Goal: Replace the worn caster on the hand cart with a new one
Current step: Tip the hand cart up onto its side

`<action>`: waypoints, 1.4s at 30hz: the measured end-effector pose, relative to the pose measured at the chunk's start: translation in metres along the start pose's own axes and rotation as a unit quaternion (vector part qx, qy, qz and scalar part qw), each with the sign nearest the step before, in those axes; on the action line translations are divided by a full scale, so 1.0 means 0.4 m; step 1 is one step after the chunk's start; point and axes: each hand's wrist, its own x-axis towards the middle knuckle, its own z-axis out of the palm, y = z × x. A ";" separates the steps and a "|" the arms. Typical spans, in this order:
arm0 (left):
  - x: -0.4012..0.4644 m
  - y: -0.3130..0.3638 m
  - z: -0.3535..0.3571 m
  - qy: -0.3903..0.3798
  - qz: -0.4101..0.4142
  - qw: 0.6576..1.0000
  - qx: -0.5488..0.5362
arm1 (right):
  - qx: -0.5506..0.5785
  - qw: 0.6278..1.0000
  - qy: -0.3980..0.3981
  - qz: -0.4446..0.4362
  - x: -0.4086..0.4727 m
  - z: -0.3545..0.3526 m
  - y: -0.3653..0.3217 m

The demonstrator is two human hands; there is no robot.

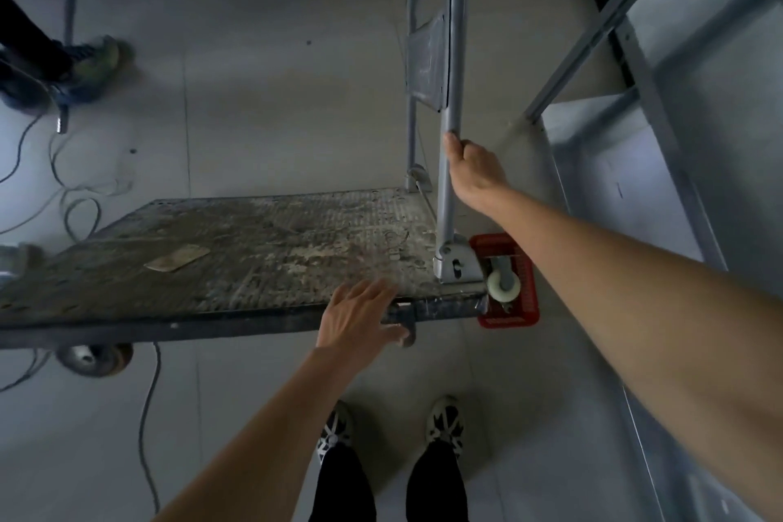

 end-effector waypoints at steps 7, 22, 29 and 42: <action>0.058 -0.073 0.009 0.106 -0.044 0.993 -0.008 | -0.018 0.999 0.023 0.016 0.107 0.021 -0.057; 0.098 -0.122 -0.062 0.100 -0.077 0.991 -0.034 | -0.173 0.946 0.090 -0.258 -0.140 0.206 0.016; 0.107 -0.149 -0.066 0.127 -0.064 0.989 -0.047 | -0.383 0.880 -0.048 -0.276 -0.223 0.260 0.125; 0.101 -0.227 -0.079 0.179 -0.004 0.983 -0.042 | -0.250 0.935 0.026 -0.250 -0.196 0.215 0.126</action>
